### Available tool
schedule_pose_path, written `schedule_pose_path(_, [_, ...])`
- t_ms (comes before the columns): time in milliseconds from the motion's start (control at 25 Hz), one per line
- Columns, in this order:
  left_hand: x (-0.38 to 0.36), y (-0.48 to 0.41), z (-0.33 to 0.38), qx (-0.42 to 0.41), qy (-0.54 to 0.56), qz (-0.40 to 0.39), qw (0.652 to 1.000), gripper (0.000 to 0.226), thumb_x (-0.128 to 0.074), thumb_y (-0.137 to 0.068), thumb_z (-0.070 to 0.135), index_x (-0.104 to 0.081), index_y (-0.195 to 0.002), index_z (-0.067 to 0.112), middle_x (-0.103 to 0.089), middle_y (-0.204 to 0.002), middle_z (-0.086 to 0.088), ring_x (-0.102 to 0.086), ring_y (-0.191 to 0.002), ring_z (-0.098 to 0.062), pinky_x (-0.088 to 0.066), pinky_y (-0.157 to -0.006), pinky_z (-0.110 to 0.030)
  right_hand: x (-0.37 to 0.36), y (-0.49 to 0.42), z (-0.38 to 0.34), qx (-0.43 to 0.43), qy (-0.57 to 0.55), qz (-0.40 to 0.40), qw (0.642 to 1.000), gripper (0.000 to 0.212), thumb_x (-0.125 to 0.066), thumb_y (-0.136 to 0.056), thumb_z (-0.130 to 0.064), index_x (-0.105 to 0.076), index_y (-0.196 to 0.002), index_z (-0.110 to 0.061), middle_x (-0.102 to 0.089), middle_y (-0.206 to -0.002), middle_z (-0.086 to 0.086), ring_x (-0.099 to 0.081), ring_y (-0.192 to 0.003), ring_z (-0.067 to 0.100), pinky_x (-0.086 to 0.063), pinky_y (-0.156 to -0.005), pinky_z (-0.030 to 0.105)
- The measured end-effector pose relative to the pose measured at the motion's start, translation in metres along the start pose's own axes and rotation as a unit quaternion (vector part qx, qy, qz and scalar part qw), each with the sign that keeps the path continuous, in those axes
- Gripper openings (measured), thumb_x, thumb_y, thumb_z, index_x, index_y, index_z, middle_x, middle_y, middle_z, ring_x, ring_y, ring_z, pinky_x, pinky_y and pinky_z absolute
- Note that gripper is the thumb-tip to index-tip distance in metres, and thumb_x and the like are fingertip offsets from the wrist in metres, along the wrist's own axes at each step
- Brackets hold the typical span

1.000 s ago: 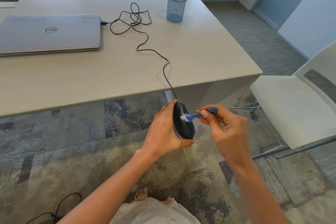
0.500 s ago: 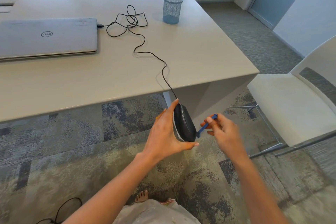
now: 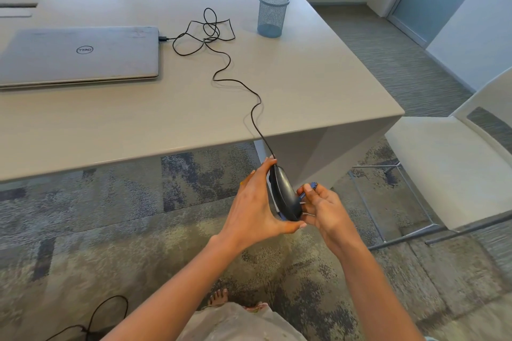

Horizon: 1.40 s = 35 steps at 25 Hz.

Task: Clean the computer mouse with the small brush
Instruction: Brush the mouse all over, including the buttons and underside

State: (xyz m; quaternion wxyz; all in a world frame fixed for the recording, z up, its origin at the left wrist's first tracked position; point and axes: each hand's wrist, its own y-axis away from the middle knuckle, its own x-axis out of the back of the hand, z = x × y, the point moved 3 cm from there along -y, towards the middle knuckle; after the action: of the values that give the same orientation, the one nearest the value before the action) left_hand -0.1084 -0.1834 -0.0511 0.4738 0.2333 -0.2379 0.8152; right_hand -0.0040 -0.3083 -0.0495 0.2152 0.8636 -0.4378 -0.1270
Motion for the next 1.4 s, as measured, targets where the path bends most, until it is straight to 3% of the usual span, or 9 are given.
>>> schedule_pose_path(200, [0.001, -0.001, 0.000, -0.005, 0.002, 0.008, 1.000, 0.123, -0.085, -0.054, 0.068, -0.021, -0.149, 0.022, -0.033, -0.146, 0.012, -0.035, -0.132, -0.001, -0.030, -0.108, -0.019, -0.002, 0.003, 0.002, -0.006, -0.020, 0.020, 1.000, 0.025, -0.044, -0.106, -0.022, -0.059, -0.092, -0.007, -0.071, -0.080, 0.005, -0.070, -0.078, 0.026, -0.058, -0.069, 0.042])
schedule_pose_path(320, [0.002, -0.001, 0.000, -0.007, 0.011, 0.003, 1.000, 0.128, -0.085, -0.055, 0.067, -0.015, -0.152, 0.022, -0.032, -0.147, 0.011, -0.034, -0.133, 0.001, -0.023, -0.106, -0.009, -0.002, 0.004, 0.002, 0.001, -0.019, 0.020, 1.000, 0.026, -0.045, -0.106, -0.023, -0.060, -0.091, -0.008, -0.072, -0.080, 0.005, -0.072, -0.077, 0.024, -0.060, -0.064, 0.039])
schedule_pose_path(480, [0.005, -0.003, 0.000, 0.001, 0.013, -0.008, 1.000, 0.127, -0.086, -0.054, 0.068, -0.015, -0.152, 0.026, -0.033, -0.143, 0.013, -0.039, -0.128, -0.001, -0.034, -0.102, -0.018, 0.000, 0.003, 0.003, 0.000, -0.034, 0.031, 0.999, 0.024, -0.046, -0.105, -0.021, -0.061, -0.092, -0.007, -0.075, -0.090, 0.010, -0.072, -0.087, 0.026, -0.061, -0.075, 0.046])
schedule_pose_path(720, [0.008, -0.002, -0.004, 0.044, -0.002, -0.023, 0.999, 0.123, -0.085, -0.050, 0.068, -0.019, -0.147, 0.030, -0.042, -0.140, 0.011, -0.045, -0.126, -0.010, -0.033, -0.099, -0.022, 0.003, 0.005, 0.006, 0.009, -0.061, 0.043, 0.997, 0.024, -0.046, -0.105, -0.020, -0.060, -0.091, -0.008, -0.077, -0.080, 0.003, -0.073, -0.072, 0.016, -0.059, -0.058, 0.035])
schedule_pose_path(840, [0.010, -0.002, -0.004, 0.036, -0.032, -0.020, 0.999, 0.127, -0.081, -0.051, 0.070, -0.018, -0.150, 0.022, -0.043, -0.141, 0.009, -0.040, -0.131, -0.010, -0.018, -0.116, -0.029, 0.003, 0.005, 0.007, 0.014, -0.069, 0.037, 0.997, 0.024, -0.046, -0.106, -0.020, -0.060, -0.090, -0.008, -0.078, -0.080, 0.002, -0.073, -0.070, 0.013, -0.059, -0.058, 0.032])
schedule_pose_path(920, [0.013, -0.003, -0.004, 0.033, -0.048, -0.022, 0.998, 0.131, -0.080, -0.051, 0.071, -0.016, -0.152, 0.018, -0.042, -0.143, 0.007, -0.036, -0.134, -0.009, -0.006, -0.120, -0.032, 0.001, 0.006, 0.008, 0.016, -0.083, 0.033, 0.996, 0.024, -0.045, -0.106, -0.020, -0.059, -0.090, -0.008, -0.078, -0.080, 0.003, -0.074, -0.070, 0.013, -0.060, -0.060, 0.031])
schedule_pose_path(1160, [0.014, -0.004, -0.002, 0.038, -0.042, -0.029, 0.998, 0.128, -0.083, -0.054, 0.065, -0.018, -0.152, 0.014, -0.042, -0.141, 0.005, -0.036, -0.134, -0.011, -0.007, -0.123, -0.037, -0.003, 0.006, 0.010, -0.022, -0.132, 0.005, 0.991, 0.024, -0.045, -0.106, -0.018, -0.060, -0.090, -0.007, -0.075, -0.074, 0.006, -0.071, -0.072, 0.019, -0.059, -0.061, 0.030])
schedule_pose_path(1240, [0.015, -0.003, -0.002, 0.036, -0.030, -0.027, 0.999, 0.126, -0.085, -0.055, 0.063, -0.020, -0.151, 0.015, -0.043, -0.141, 0.006, -0.037, -0.134, -0.011, -0.008, -0.122, -0.038, -0.004, 0.006, 0.010, -0.039, -0.118, -0.028, 0.992, 0.025, -0.042, -0.106, -0.018, -0.059, -0.093, -0.006, -0.074, -0.069, 0.003, -0.072, -0.069, 0.017, -0.058, -0.063, 0.030])
schedule_pose_path(1400, [0.016, -0.004, -0.004, 0.038, -0.042, -0.026, 0.998, 0.127, -0.084, -0.055, 0.065, -0.020, -0.152, 0.014, -0.043, -0.144, 0.005, -0.034, -0.136, -0.010, -0.005, -0.123, -0.041, -0.006, 0.006, 0.009, -0.015, -0.070, -0.046, 0.996, 0.026, -0.040, -0.107, -0.018, -0.058, -0.094, -0.005, -0.077, -0.078, 0.004, -0.074, -0.070, 0.014, -0.057, -0.061, 0.025])
